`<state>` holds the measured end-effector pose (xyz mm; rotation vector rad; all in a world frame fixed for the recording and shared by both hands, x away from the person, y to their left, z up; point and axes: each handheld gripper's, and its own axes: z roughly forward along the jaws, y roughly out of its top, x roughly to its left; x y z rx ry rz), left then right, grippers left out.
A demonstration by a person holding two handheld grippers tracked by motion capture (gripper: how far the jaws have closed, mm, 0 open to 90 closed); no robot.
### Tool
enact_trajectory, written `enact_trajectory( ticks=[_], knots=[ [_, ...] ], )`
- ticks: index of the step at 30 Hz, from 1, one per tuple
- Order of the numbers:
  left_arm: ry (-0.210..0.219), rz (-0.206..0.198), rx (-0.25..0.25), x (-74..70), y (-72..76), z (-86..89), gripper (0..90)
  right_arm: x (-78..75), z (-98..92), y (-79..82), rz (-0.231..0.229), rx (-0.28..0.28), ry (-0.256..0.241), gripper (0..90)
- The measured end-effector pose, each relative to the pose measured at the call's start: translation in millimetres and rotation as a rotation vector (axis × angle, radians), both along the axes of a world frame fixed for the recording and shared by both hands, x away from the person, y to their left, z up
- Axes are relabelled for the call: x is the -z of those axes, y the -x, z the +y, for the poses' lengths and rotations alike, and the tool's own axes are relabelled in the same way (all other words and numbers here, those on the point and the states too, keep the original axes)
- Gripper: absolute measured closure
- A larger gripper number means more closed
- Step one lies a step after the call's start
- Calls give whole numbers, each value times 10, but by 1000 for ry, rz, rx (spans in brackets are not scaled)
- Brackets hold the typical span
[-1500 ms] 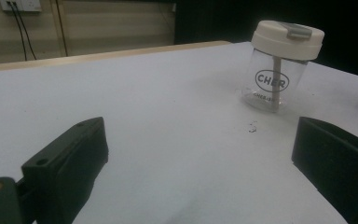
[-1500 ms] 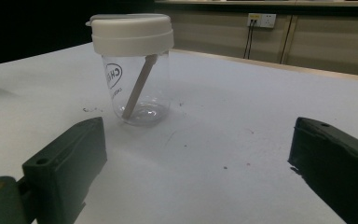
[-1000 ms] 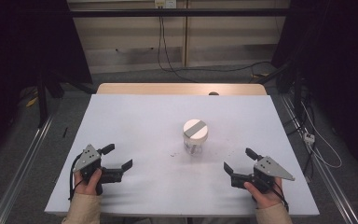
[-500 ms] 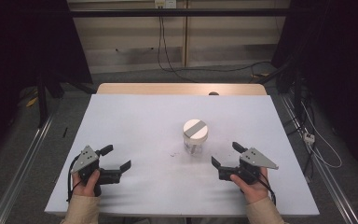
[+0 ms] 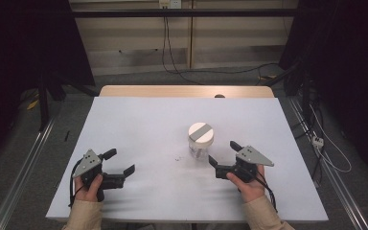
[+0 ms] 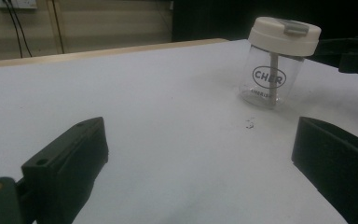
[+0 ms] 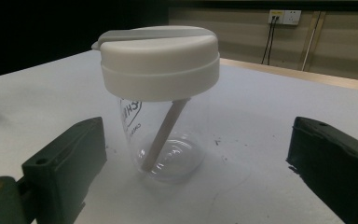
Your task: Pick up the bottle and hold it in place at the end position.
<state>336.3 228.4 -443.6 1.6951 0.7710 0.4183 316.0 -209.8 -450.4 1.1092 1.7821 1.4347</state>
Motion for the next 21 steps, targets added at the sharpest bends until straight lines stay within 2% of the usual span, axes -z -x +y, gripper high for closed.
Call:
enact_trajectory(
  ticks=[21],
  knots=[
    [-4,0,9,3,-11,-2,33,-12,147,-142,8,-16,-6,58]
  ],
)
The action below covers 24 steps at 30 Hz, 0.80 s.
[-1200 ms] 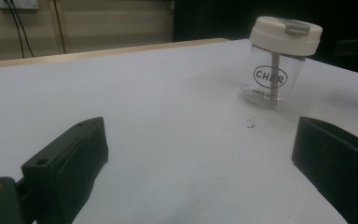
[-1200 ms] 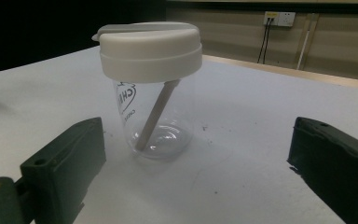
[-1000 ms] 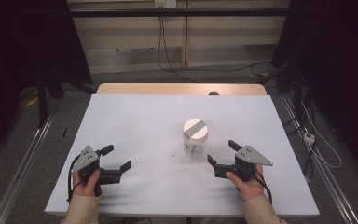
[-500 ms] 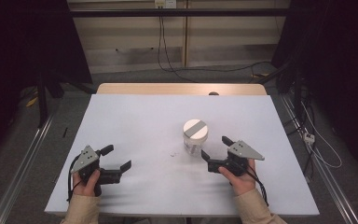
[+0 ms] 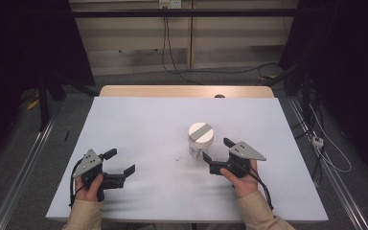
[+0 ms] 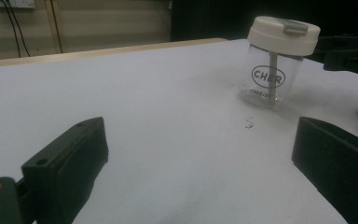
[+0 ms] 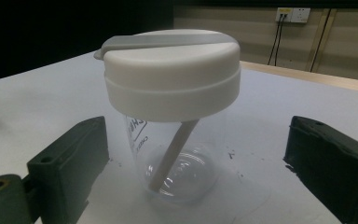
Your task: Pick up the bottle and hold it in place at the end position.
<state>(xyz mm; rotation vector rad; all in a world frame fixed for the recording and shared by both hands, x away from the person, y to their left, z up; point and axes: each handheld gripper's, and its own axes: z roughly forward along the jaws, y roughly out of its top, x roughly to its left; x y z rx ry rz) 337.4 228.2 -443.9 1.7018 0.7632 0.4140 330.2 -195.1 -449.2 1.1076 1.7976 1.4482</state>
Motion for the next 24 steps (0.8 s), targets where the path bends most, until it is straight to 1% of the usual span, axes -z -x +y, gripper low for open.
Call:
enact_trajectory(
  ticks=[7,9,13,17,20,24],
  knots=[
    [3,1,0,1,-1,2,33,-6,86,-58,2,-10,-6,62],
    [4,0,-1,2,-2,6,33,-7,99,-77,2,-15,0,63],
    [5,0,-2,4,-5,10,33,-5,126,-108,16,-14,-10,63],
    [6,2,1,5,-4,6,33,9,169,-130,24,-24,5,63],
    [8,2,1,6,-4,5,33,12,203,-151,30,-29,6,63],
    [5,4,1,9,-5,6,33,11,248,-191,43,-27,16,63]
  ],
)
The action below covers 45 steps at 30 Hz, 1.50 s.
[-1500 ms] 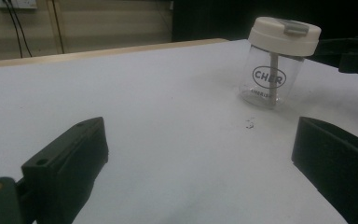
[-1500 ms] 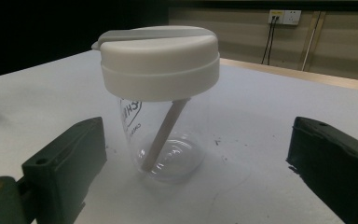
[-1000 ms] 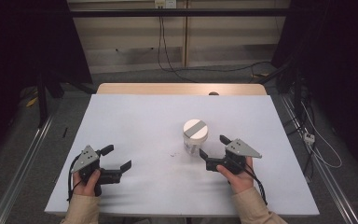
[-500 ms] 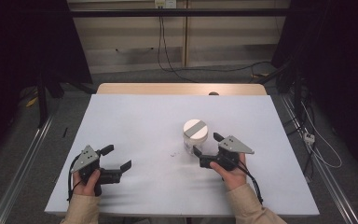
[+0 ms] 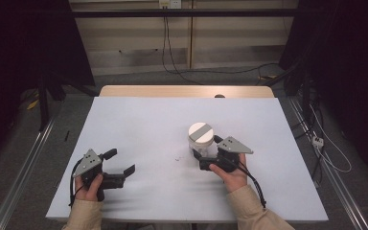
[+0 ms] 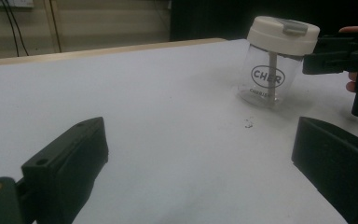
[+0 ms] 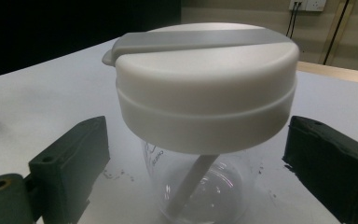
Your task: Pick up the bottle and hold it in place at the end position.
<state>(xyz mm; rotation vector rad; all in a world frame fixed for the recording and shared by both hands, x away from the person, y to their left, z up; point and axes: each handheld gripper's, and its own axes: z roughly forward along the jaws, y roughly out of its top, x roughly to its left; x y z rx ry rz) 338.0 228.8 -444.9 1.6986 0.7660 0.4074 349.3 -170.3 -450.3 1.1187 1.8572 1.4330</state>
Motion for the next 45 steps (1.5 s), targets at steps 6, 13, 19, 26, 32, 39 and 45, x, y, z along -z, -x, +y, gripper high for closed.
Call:
enact_trajectory(
  ticks=[6,13,19,26,32,39,45],
  knots=[
    [-1,2,3,4,-4,3,33,43,60,-89,31,13,6,73],
    [-6,6,8,11,-15,3,33,46,113,-200,54,27,19,73],
    [-1,6,7,12,-16,11,33,40,147,-265,61,33,34,94],
    [-4,4,6,11,-21,20,33,71,162,-304,72,33,41,129],
    [-1,7,5,13,-21,16,33,56,168,-291,52,19,57,175],
    [-1,10,7,17,-24,14,33,56,165,-295,40,14,59,183],
    [-2,9,8,15,-24,13,33,51,140,-307,42,26,48,184]
  ],
)
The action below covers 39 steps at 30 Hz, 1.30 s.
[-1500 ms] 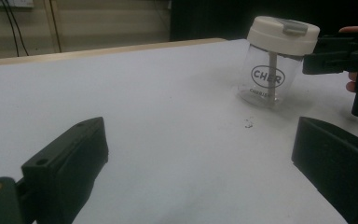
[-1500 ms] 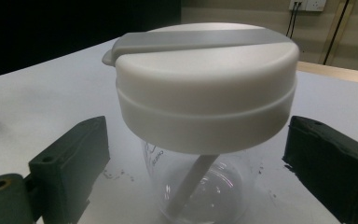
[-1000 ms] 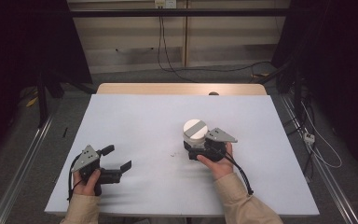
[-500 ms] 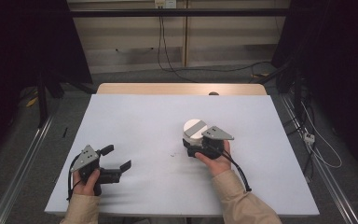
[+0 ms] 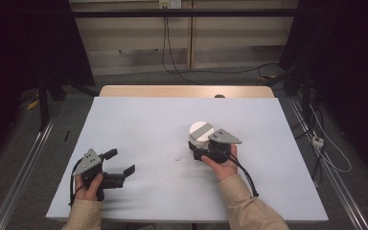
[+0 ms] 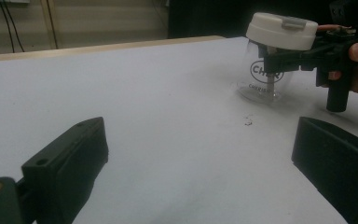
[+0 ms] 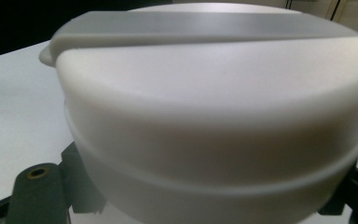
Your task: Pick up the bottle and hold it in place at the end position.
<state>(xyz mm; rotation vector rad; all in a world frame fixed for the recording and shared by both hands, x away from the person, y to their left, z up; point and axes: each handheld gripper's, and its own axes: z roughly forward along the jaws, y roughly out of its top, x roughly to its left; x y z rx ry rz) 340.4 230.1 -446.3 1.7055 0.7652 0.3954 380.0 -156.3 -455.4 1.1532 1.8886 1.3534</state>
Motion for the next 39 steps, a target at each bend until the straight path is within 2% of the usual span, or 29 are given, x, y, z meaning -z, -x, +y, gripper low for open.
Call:
enact_trajectory(
  ticks=[10,19,39],
  knots=[
    [3,0,3,1,-4,-1,33,-40,-12,-39,-20,5,4,186],
    [2,0,4,0,-5,0,33,-98,32,-127,-17,2,-3,186],
    [-1,-1,9,2,-13,4,33,-165,167,-293,-11,-25,23,186]
  ],
)
